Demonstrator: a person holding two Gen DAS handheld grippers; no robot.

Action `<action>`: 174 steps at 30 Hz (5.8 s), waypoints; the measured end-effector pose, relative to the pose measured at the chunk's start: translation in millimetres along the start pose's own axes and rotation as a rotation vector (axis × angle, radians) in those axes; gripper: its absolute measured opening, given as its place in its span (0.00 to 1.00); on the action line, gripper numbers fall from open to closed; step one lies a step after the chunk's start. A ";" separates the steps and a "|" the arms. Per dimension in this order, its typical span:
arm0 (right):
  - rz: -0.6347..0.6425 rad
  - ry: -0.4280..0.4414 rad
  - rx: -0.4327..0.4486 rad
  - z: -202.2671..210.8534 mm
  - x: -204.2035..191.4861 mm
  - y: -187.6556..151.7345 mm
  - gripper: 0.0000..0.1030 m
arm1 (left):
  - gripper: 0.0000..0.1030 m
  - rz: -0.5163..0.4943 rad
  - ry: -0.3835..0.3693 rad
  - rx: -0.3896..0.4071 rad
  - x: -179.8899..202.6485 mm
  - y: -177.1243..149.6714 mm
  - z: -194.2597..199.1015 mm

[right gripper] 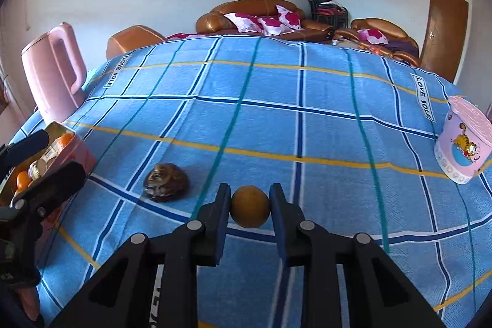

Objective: Organize fruits
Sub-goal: 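Close the right gripper on the tan fruit while the left closes on the dark mangosteen, then lift the mangosteen with the left gripper while the right lifts the tan fruit, then carry the mangosteen with the left gripper while the right carries the tan fruit over the tin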

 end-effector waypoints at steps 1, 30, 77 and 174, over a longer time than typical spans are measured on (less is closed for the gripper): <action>-0.007 -0.008 -0.002 -0.9 4.0 -0.2 0.27 | 0.83 -0.005 -0.006 -0.018 2.7 0.5 -6.6; 0.004 0.070 0.039 3.8 6.6 2.2 0.27 | 0.42 0.018 -0.123 -0.109 21.7 0.7 -47.0; -0.023 0.083 0.262 44.1 14.1 -2.7 0.27 | 0.42 -0.028 -0.088 0.137 24.3 -1.1 0.8; 0.133 0.313 0.432 131.7 -113.2 -37.8 0.27 | 0.42 0.025 0.112 0.324 -52.1 -69.1 136.9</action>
Point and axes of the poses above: each gripper's, at about its wrist camera, not at the fingertips, and z roughly against the way its jaws point, x to its right, y to its top, the point moved 1 cm from there along -z, roughly the way its jaws point, and after that the axes turned 10 degrees about -y, right-handed, at the moved point
